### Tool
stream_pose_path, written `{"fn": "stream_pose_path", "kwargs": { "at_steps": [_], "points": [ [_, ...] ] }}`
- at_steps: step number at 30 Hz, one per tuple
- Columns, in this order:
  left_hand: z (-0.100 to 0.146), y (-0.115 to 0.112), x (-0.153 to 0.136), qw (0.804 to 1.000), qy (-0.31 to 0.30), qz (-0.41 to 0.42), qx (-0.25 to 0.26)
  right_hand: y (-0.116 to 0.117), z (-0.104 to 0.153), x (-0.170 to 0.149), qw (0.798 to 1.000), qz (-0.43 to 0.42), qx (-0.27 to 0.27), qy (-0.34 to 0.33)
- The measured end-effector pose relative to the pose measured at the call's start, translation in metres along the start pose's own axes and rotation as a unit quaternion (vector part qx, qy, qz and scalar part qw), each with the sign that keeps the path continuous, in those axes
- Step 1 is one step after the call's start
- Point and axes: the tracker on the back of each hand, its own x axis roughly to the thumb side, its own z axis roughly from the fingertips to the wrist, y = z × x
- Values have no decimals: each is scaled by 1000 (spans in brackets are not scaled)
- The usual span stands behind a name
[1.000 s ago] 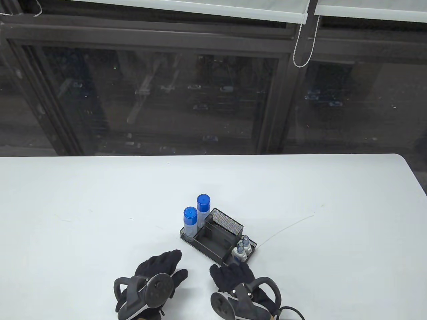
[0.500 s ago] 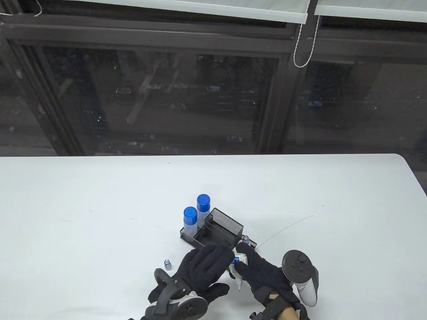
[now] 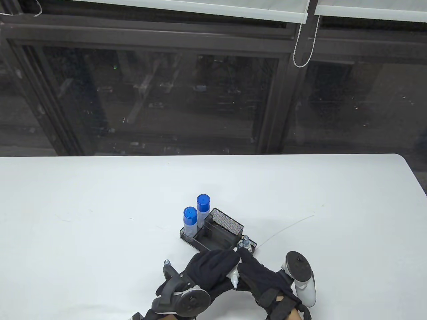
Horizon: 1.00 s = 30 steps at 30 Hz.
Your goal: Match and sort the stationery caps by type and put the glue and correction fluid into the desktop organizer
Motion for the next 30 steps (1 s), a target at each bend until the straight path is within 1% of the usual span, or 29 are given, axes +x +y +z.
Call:
{"fn": "stream_pose_path", "kwargs": {
  "at_steps": [2, 4, 7, 9, 12, 17, 20, 24, 26, 27, 30],
  "points": [
    [0, 2, -4, 999, 14, 30, 3, 1, 0, 1, 1000, 18, 10, -2],
    [0, 3, -7, 998, 22, 63, -1, 1, 0, 4, 999, 39, -5, -20],
    [-1, 5, -12, 995, 33, 98, 4, 2, 0, 7, 996, 82, 1, -36],
    [-1, 7, -12, 991, 27, 129, -1, 5, 0, 10, 989, 142, -25, -35],
    [0, 7, -11, 992, 24, 126, -2, 7, 2, 12, 982, 179, -45, -38],
    [2, 4, -11, 991, 24, 129, -10, 4, -1, 7, 985, 166, -44, -33],
    [4, 4, -12, 991, 29, 129, -4, 1, 0, 7, 979, 189, -61, -34],
    [7, 6, -13, 992, 40, 116, 13, 10, 2, 12, 953, 287, -77, -52],
    [8, 7, -11, 993, 41, 110, 18, 15, 3, 15, 938, 326, -99, -61],
    [9, 7, -10, 994, 38, 102, 19, 17, 4, 16, 934, 335, -101, -68],
    [9, 9, -7, 994, 38, 97, 33, 20, 7, 17, 933, 328, -119, -85]
  ]
}}
